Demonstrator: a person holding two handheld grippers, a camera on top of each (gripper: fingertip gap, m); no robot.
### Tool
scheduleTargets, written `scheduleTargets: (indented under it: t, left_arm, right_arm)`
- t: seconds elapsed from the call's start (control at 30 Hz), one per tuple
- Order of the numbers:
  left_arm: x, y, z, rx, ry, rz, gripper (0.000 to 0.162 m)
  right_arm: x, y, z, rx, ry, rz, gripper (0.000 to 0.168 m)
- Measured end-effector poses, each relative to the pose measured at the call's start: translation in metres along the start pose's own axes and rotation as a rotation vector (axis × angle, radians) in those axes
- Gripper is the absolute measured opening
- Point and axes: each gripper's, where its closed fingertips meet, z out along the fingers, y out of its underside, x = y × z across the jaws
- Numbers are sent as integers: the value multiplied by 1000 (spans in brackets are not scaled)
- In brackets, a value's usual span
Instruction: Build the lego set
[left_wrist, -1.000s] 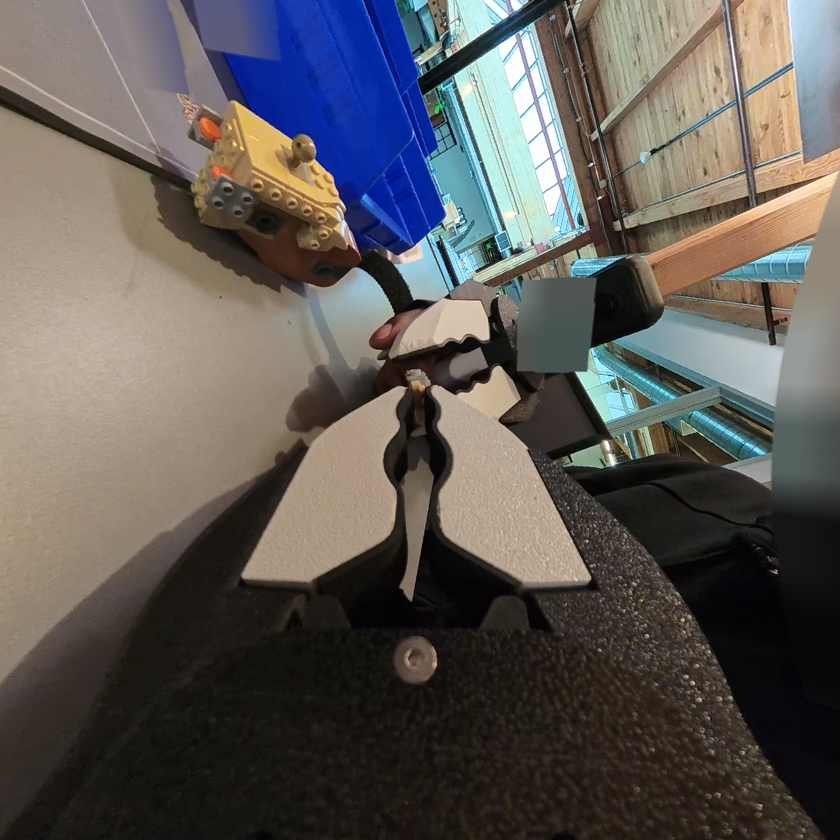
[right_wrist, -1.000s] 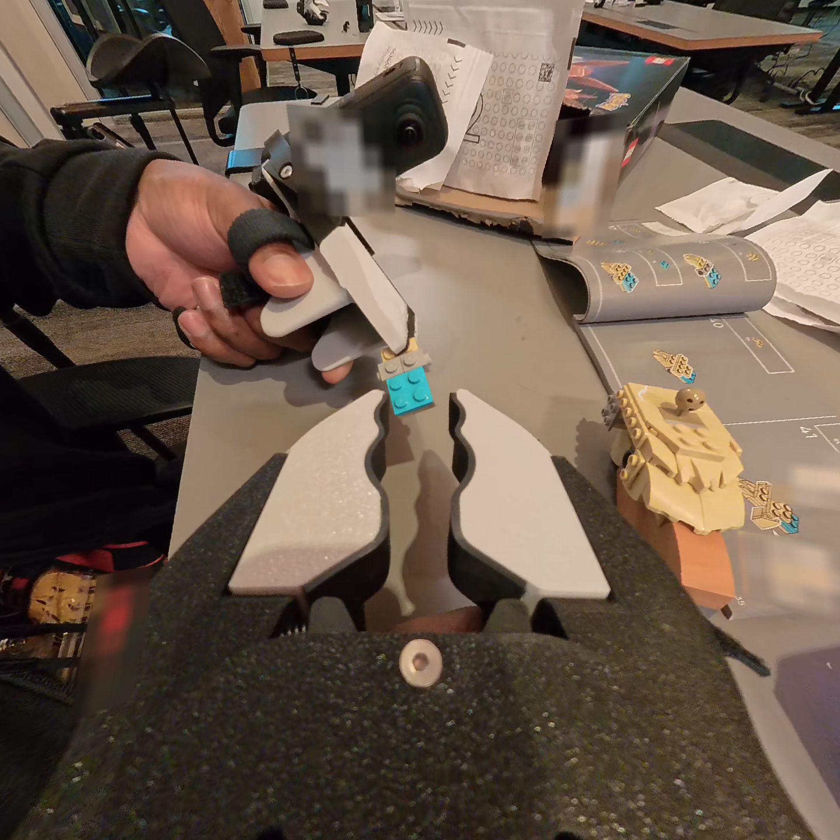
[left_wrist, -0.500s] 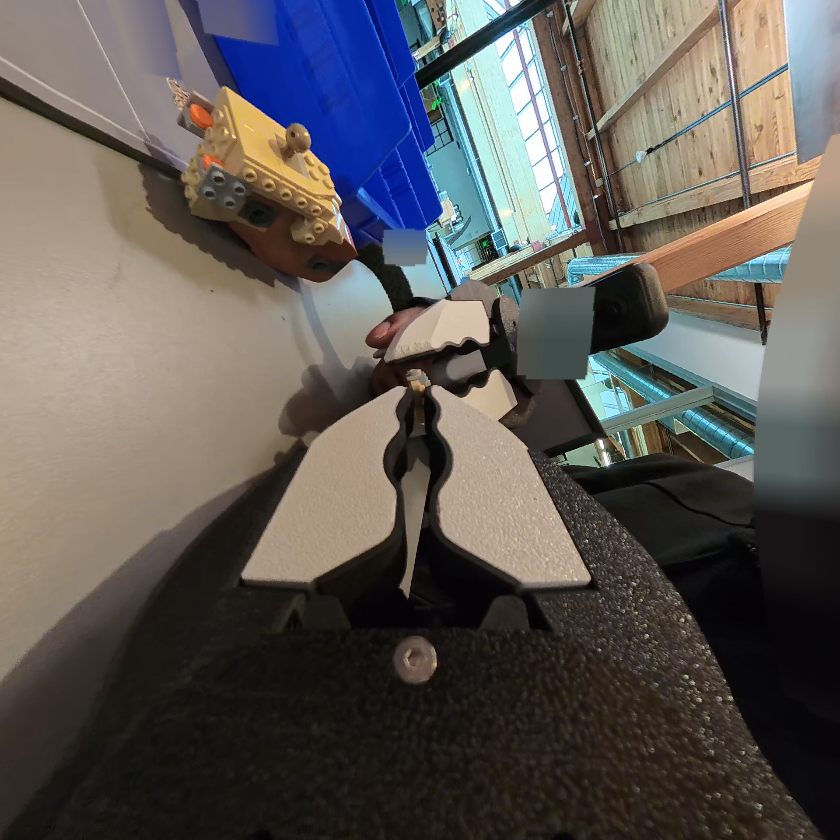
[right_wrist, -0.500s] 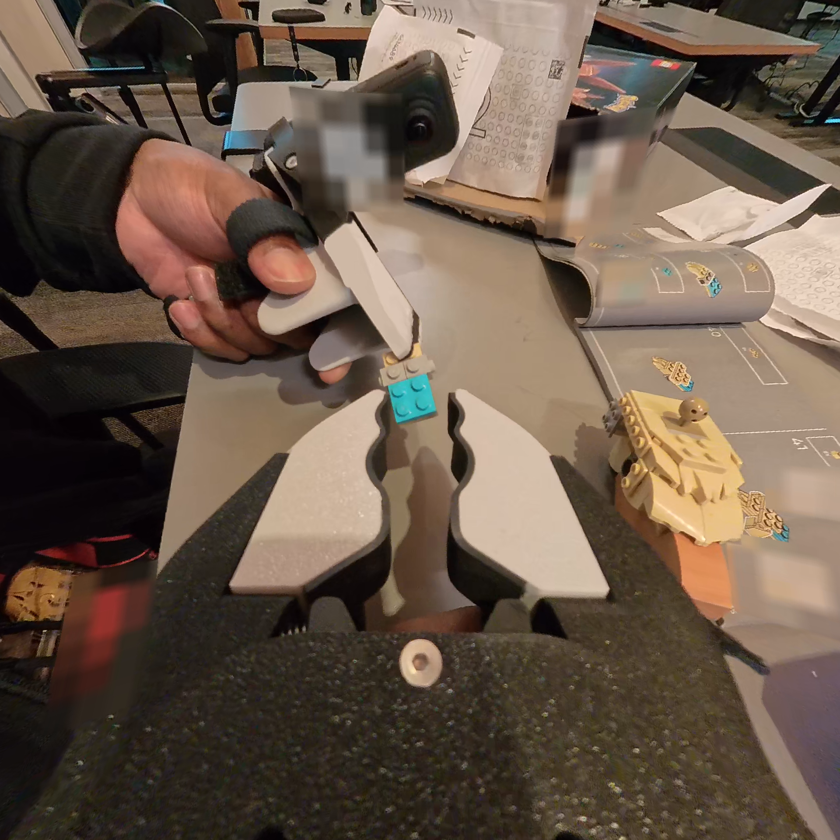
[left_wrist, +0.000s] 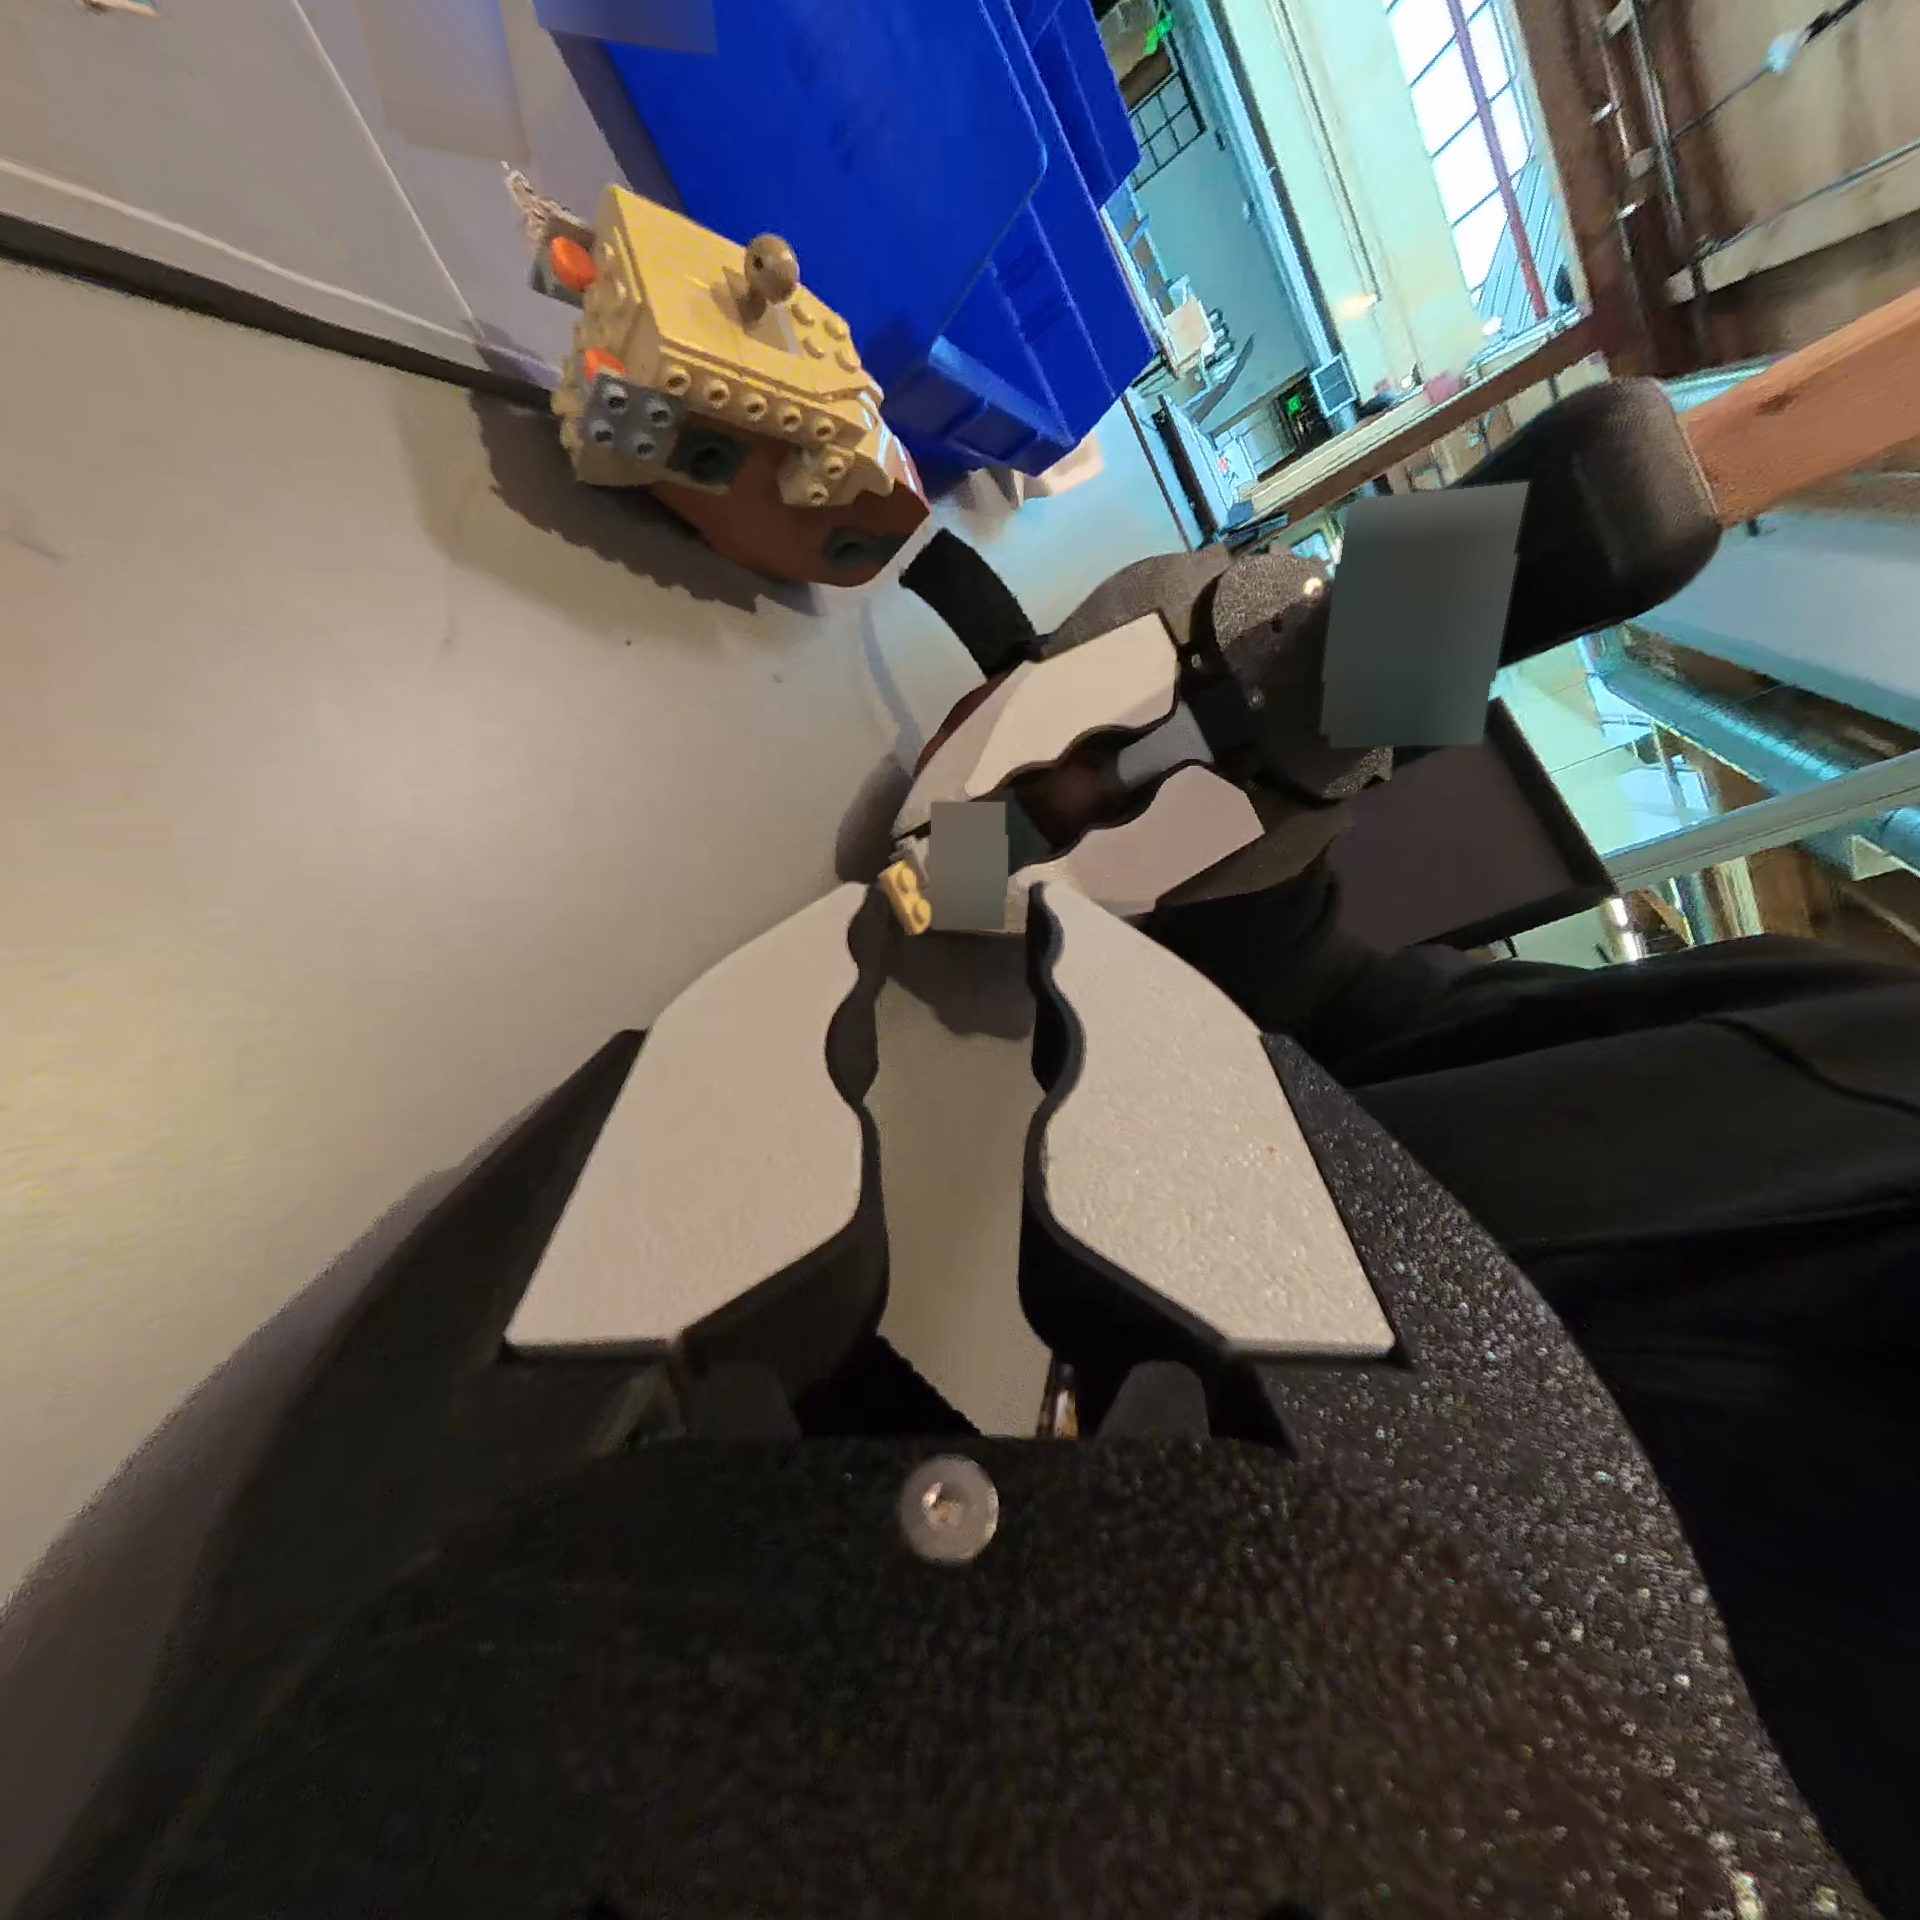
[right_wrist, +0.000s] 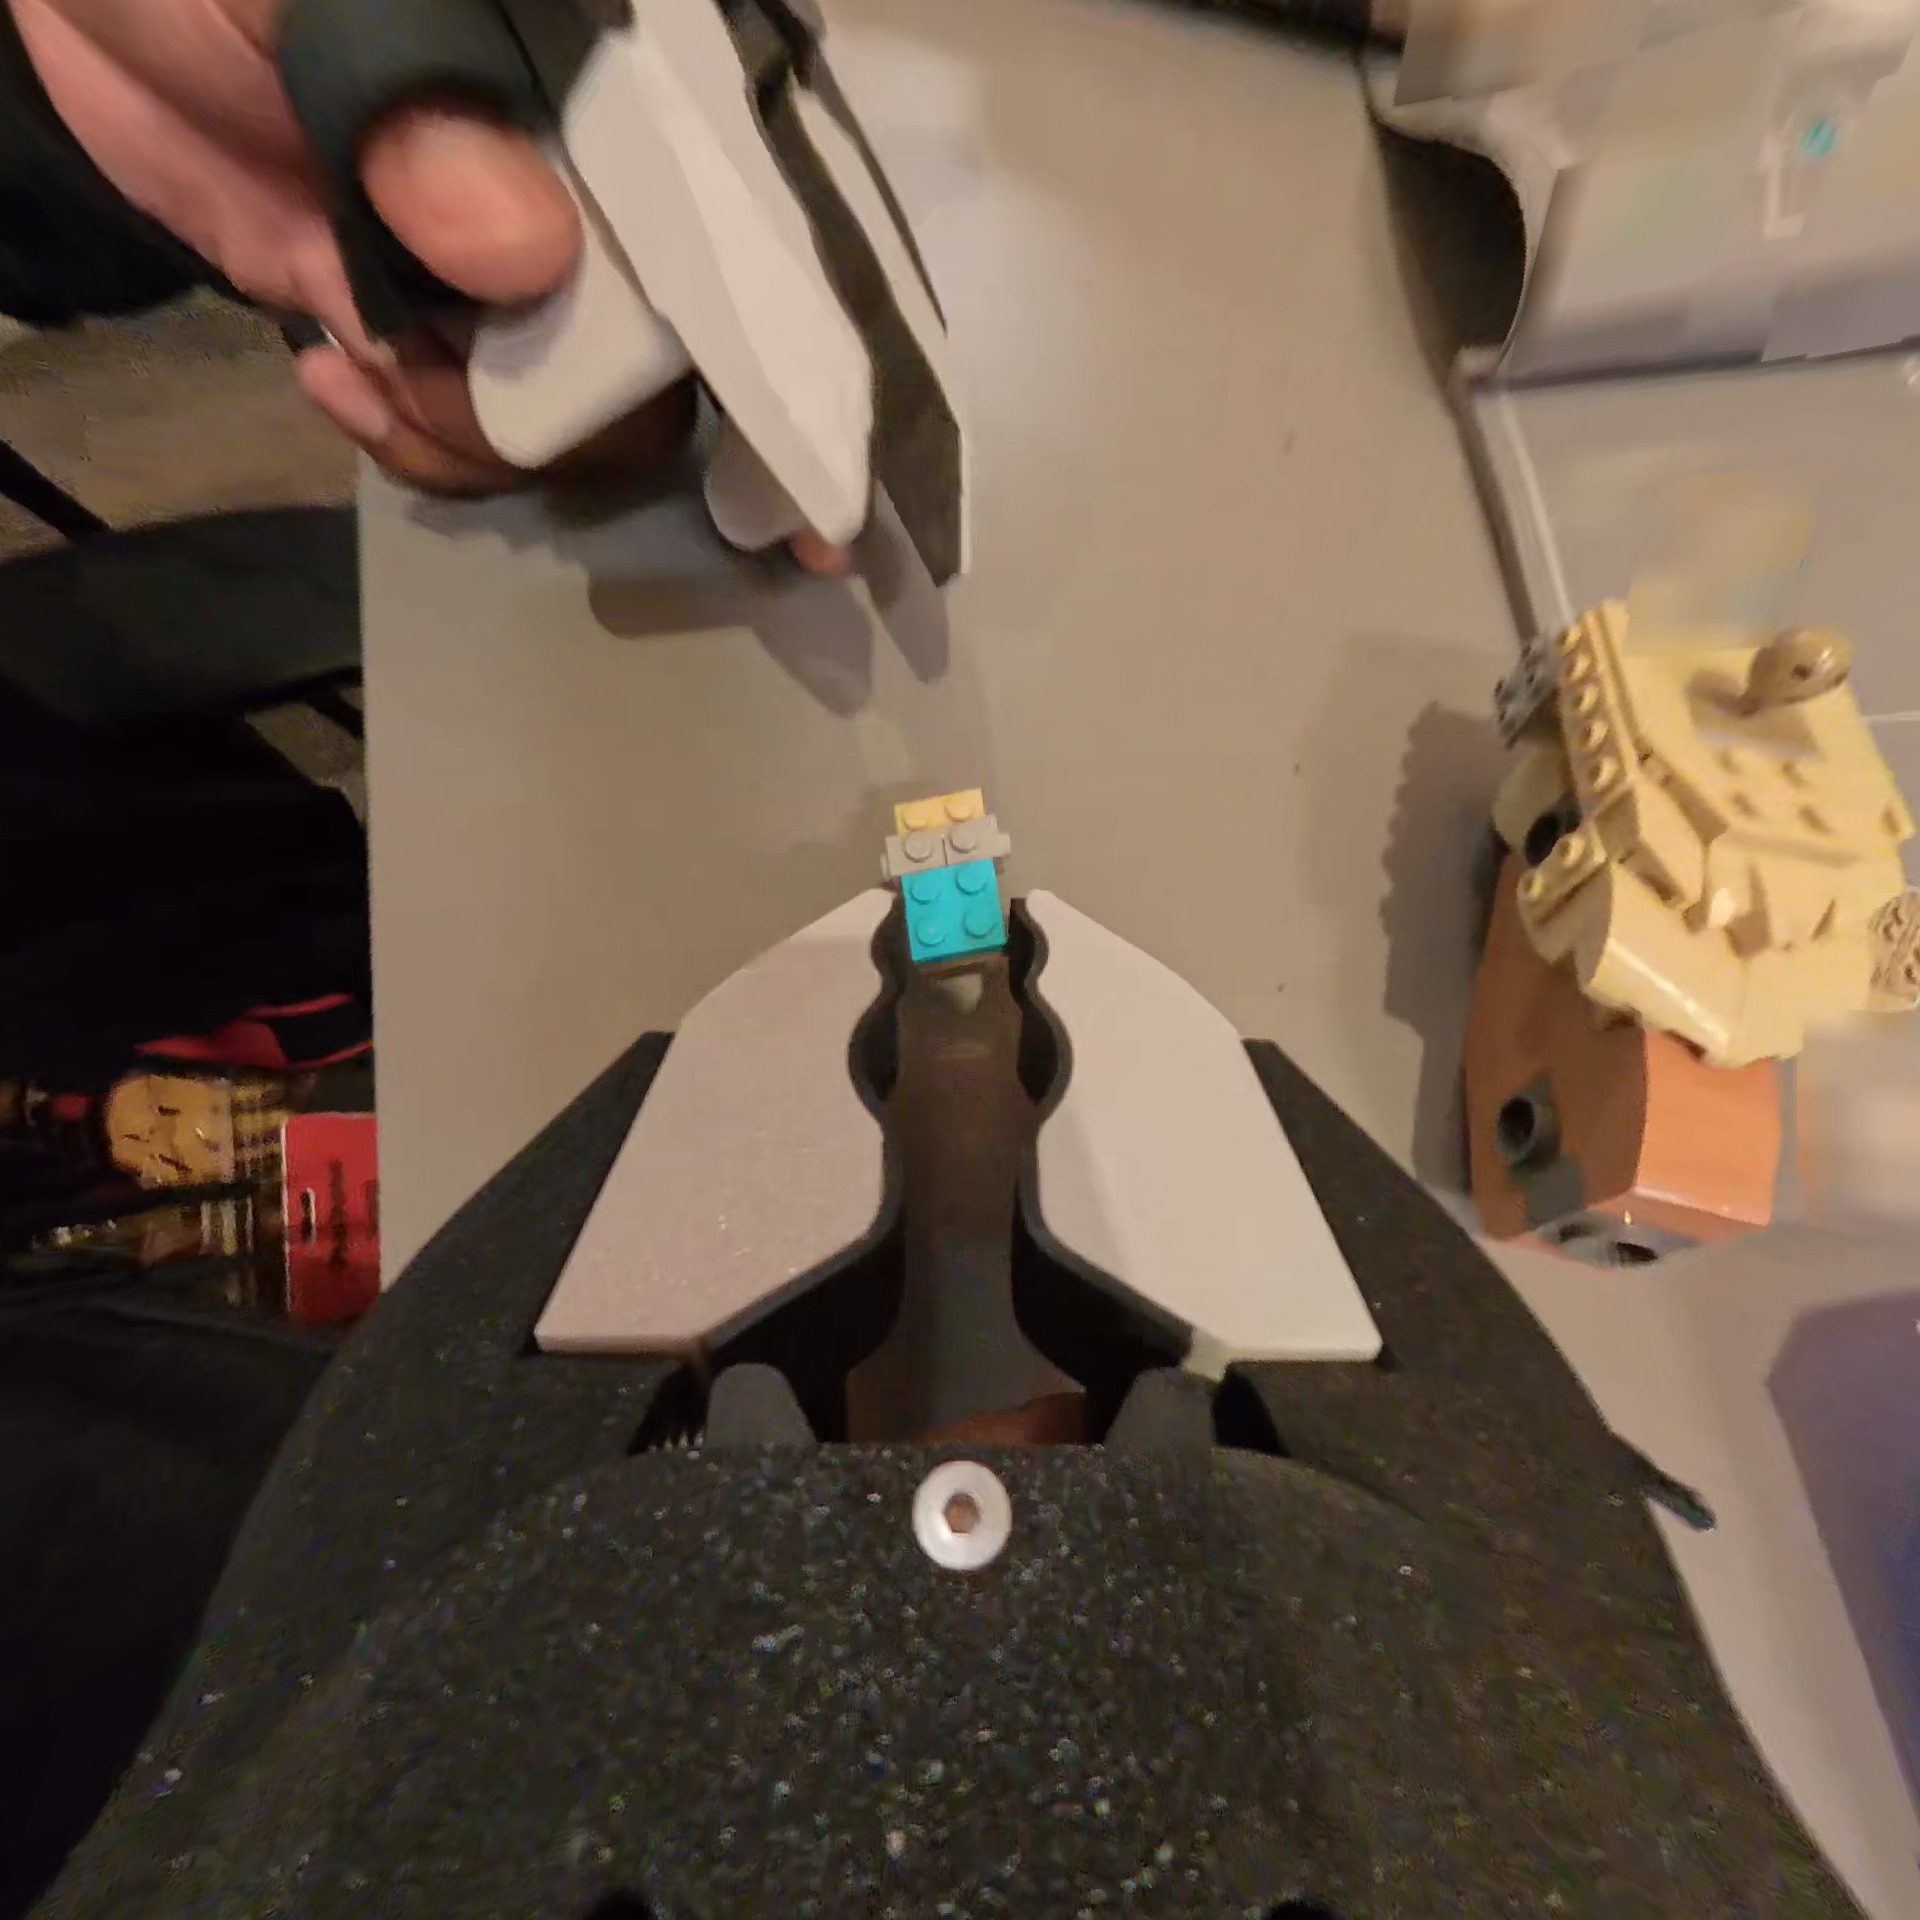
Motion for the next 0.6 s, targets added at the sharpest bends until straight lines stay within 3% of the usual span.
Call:
scheduleTargets:
  t: [0.13,0.33,0.47,0.6]
  left_arm:
    - [3,-1,2,-16,21,29,25]
    - [-1,-9,0,-17,24,54,24]
    - [-6,-16,-2,-9,21,63,24]
    - [-9,-19,1,-24,15,79,24]
  right_arm:
    - [6,19,4,-116,42,-35,19]
    - [11,30,-23,-71,21,-6,33]
    - [42,34,-87,-41,73,-19,35]
    - [137,45,-174,-205,349,-137,30]
